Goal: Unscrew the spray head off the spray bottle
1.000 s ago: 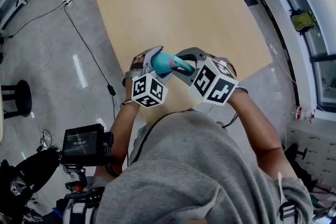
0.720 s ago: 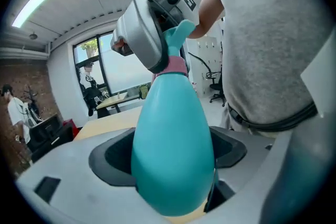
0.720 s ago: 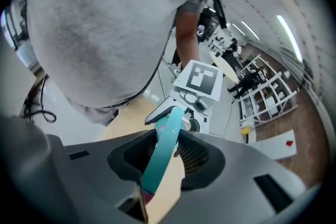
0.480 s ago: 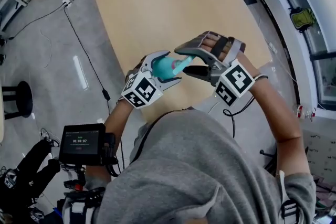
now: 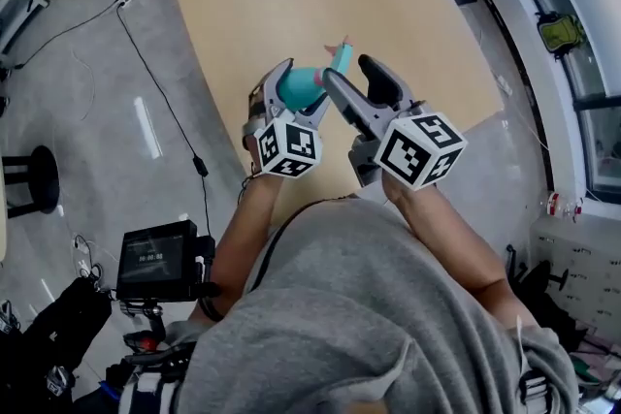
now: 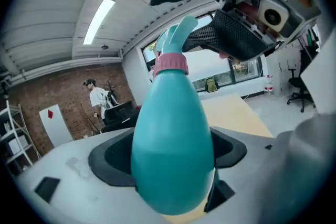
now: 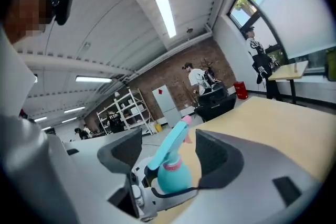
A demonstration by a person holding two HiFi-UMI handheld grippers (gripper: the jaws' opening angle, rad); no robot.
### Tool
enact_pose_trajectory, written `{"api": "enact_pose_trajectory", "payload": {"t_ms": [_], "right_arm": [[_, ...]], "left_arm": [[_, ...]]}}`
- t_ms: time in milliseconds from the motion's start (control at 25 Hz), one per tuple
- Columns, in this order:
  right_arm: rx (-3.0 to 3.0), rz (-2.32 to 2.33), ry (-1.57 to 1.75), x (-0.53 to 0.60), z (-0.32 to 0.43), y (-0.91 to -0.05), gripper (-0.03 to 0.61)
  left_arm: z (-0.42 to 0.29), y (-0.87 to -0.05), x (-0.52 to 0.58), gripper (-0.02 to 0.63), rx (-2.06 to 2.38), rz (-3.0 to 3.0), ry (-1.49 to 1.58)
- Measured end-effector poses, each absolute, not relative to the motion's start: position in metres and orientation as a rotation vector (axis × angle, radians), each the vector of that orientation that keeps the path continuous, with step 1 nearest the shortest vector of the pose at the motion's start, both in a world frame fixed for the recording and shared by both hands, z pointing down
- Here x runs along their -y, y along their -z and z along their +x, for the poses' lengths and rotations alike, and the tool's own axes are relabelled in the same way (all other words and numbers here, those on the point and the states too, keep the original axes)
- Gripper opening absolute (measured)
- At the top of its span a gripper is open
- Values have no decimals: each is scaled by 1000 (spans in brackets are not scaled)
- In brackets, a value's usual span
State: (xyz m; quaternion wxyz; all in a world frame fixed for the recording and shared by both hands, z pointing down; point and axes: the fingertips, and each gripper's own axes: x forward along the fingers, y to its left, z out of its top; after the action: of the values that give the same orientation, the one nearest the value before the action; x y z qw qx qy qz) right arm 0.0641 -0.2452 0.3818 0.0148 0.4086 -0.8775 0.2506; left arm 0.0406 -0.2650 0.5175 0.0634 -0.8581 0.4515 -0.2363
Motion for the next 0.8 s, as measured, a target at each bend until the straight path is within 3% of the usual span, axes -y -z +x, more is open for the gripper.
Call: {"api": "enact_pose_trajectory", "payload": {"t_ms": [200, 240, 280, 480, 800], "right_arm": [[2634, 1184, -693, 244, 52, -415, 294], [2626, 1160, -701, 243, 52, -418, 201], [2625, 1135, -712, 242, 53, -420, 155], [2655, 830, -567, 215, 46, -422, 152], [2523, -497, 119, 87, 24, -413, 152]], "left_arm": [[60, -503, 259, 399, -1289, -2528, 706], [62, -502, 256, 399, -1278, -2545, 694], [65, -502, 254, 399, -1263, -2575, 676], [76, -508, 223, 399, -989, -2798, 592], [85, -499, 97, 399, 141, -3035, 499]]}}
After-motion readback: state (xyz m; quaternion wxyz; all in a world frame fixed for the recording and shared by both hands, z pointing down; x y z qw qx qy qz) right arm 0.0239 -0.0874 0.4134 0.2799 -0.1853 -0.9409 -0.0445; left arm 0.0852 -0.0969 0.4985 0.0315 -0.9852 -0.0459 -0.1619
